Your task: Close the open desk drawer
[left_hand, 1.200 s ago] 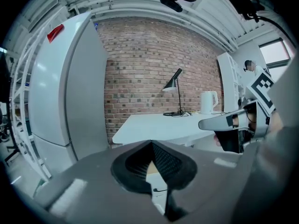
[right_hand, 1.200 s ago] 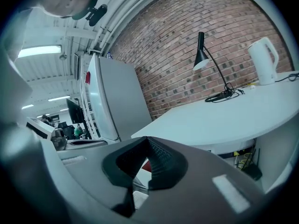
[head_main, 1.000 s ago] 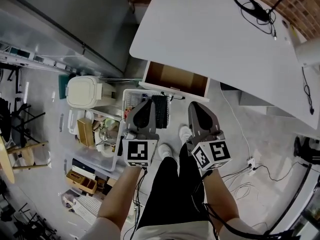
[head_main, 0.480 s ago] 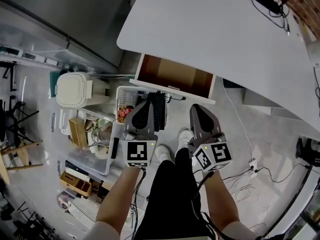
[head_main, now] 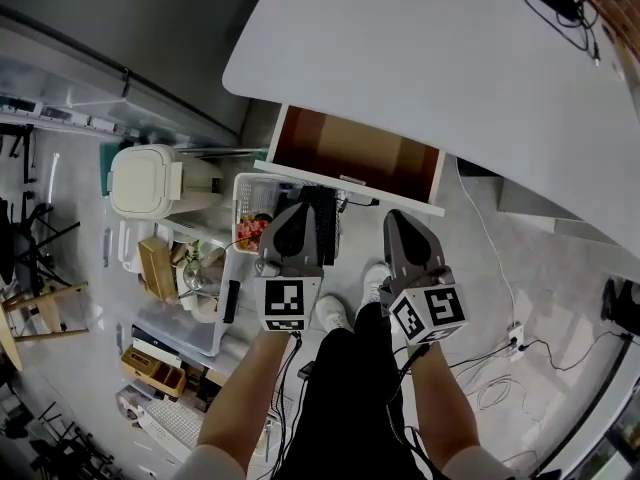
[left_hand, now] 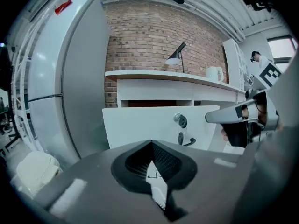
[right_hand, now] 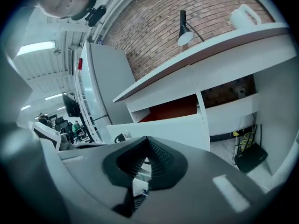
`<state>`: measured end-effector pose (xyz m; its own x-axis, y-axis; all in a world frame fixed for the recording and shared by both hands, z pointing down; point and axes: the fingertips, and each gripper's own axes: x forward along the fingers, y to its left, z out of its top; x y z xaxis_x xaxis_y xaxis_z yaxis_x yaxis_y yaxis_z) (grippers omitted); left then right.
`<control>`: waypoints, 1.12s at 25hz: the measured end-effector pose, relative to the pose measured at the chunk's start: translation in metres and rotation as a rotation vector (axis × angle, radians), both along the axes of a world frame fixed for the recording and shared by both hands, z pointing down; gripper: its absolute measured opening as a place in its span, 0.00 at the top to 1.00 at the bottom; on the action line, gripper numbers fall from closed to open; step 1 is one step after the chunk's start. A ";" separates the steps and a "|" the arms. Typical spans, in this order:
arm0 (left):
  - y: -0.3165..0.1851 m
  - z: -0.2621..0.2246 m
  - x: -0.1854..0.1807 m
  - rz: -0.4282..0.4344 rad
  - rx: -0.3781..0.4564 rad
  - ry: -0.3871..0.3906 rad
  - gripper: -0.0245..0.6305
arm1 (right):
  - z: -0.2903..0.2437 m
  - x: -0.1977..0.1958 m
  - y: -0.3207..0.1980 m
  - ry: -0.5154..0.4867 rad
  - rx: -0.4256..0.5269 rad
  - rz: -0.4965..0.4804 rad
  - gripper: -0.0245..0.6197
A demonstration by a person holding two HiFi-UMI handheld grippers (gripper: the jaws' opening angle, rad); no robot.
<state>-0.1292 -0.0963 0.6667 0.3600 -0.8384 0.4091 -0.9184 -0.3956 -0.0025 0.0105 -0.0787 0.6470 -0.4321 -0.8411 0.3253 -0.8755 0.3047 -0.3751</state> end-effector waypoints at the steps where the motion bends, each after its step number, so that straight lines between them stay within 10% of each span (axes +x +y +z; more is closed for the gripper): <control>1: -0.001 0.004 -0.001 -0.003 -0.003 -0.001 0.96 | 0.002 0.000 -0.001 0.000 0.001 0.000 0.93; 28: -0.036 0.030 -0.003 -0.041 0.052 -0.032 0.96 | 0.060 -0.004 -0.009 0.041 -0.068 -0.052 0.93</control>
<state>-0.1327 -0.1320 0.6967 0.3126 -0.8725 0.3756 -0.9328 -0.3566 -0.0519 0.0060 -0.0874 0.7075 -0.4599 -0.7931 0.3994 -0.8742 0.3254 -0.3604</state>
